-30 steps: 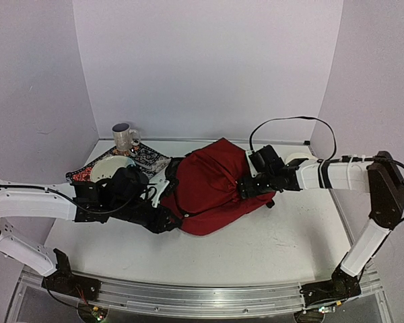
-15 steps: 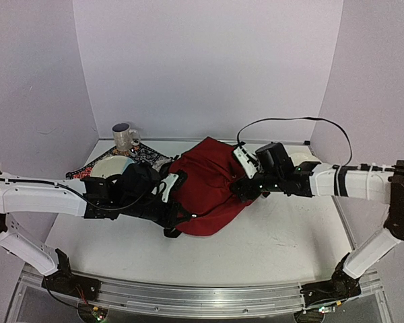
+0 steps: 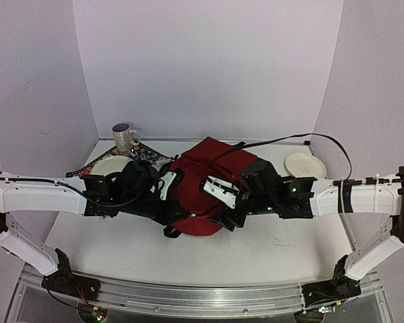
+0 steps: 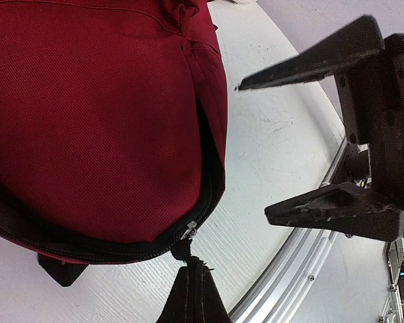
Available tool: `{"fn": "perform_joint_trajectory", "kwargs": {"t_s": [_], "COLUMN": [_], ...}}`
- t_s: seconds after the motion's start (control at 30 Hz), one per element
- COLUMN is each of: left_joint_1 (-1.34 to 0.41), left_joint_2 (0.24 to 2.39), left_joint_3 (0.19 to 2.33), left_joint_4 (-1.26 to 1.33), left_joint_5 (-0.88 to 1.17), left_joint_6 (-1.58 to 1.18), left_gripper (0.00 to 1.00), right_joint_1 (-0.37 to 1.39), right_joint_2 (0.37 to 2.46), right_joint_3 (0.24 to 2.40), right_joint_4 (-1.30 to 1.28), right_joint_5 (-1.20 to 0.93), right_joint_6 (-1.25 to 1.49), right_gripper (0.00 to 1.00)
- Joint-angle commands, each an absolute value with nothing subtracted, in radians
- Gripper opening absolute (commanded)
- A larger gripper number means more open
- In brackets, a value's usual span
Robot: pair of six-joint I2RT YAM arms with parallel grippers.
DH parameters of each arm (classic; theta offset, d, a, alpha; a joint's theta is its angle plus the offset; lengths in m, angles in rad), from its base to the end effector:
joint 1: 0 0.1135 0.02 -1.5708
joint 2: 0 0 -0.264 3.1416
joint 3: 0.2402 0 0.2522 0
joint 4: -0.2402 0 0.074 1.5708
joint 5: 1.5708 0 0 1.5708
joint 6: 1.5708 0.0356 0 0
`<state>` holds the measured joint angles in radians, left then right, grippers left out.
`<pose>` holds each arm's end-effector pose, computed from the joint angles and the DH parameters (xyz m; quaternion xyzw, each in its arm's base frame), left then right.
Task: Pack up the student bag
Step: Hold the largest pocket of the student bag.
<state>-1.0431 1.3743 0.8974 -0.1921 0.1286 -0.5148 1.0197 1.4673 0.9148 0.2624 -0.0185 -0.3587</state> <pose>0.1468 -0.2609 0.2455 0.2615 0.8597 -0.3467 0.2688 0.1763 0.2881 0.2673 -0.5142 0.6153 0.2009 0.5627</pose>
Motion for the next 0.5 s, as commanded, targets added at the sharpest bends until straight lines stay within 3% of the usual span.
{"fn": "perform_joint_trajectory", "kwargs": {"t_s": [0.0, 0.47], "left_joint_1": [-1.035, -0.985], "left_joint_2": [1.363, 1.353], "left_joint_3": [0.951, 0.950], "left_joint_4": [-0.176, -0.178], "left_joint_5": [0.124, 0.175], "left_joint_6": [-0.507, -0.525], "left_gripper": [0.00, 0.00], "right_joint_1": [1.039, 1.063], "right_joint_2": [1.513, 1.600], "right_joint_3": [0.968, 0.990], "right_joint_4": [0.253, 0.248], "right_joint_5": [-0.042, 0.059], "right_joint_6": [-0.421, -0.473], "right_gripper": [0.67, 0.30]}}
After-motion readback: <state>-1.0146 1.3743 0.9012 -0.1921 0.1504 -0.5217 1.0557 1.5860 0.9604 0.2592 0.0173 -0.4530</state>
